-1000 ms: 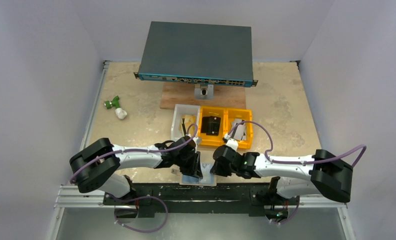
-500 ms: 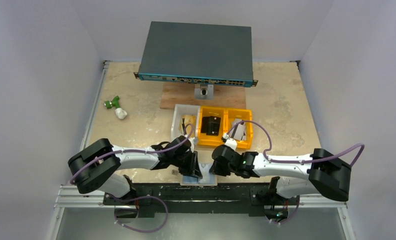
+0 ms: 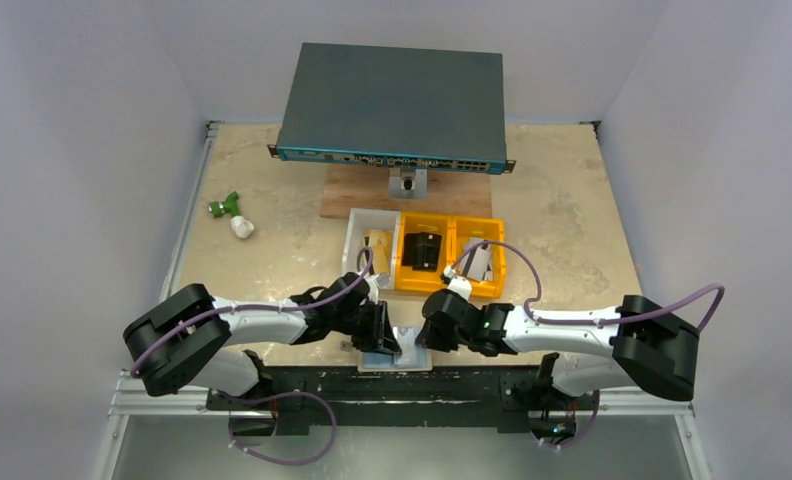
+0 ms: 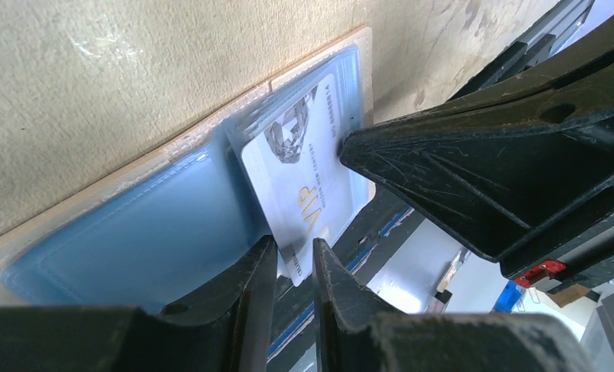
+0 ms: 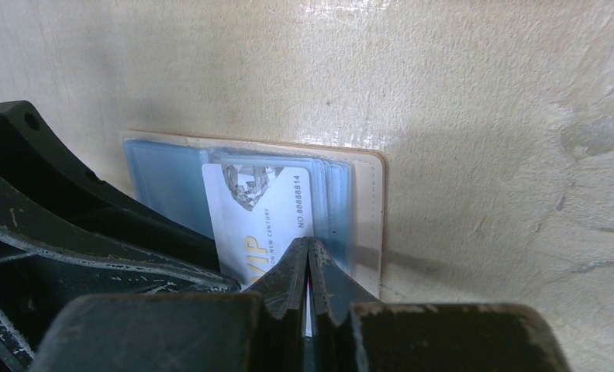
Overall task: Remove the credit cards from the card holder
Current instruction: Remove the credit card from the card holder.
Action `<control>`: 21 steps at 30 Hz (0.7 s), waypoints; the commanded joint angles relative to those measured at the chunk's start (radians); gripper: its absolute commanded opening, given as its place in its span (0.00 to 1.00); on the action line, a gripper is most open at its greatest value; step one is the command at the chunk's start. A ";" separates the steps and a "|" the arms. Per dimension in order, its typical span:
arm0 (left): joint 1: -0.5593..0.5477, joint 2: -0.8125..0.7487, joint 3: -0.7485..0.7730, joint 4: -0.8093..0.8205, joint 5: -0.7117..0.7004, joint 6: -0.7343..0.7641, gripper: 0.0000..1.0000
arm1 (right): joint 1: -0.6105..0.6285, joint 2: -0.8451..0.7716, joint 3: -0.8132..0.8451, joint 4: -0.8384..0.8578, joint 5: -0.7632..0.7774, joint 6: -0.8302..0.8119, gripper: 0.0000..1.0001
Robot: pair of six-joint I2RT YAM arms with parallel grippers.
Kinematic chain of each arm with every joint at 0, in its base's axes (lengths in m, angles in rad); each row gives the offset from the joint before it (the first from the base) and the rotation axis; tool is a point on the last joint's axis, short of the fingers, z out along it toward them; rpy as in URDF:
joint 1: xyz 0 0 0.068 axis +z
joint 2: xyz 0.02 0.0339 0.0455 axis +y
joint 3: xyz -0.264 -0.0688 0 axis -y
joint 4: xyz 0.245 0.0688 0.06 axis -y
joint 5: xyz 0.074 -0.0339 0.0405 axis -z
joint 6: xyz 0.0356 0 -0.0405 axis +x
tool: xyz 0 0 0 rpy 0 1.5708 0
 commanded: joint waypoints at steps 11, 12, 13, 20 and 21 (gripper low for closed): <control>0.022 -0.015 -0.037 0.101 0.043 -0.034 0.06 | 0.004 0.057 -0.020 -0.038 0.001 0.001 0.00; 0.022 -0.017 -0.039 0.103 0.044 -0.033 0.05 | 0.004 0.059 -0.022 -0.036 -0.001 0.003 0.00; 0.023 -0.018 -0.042 0.103 0.045 -0.032 0.05 | 0.003 0.061 -0.024 -0.036 -0.002 0.005 0.00; 0.035 -0.026 -0.065 0.113 0.056 -0.030 0.07 | 0.004 0.061 -0.027 -0.050 0.004 0.017 0.00; 0.037 -0.028 -0.068 0.112 0.057 -0.028 0.07 | 0.004 0.061 -0.029 -0.050 0.004 0.019 0.00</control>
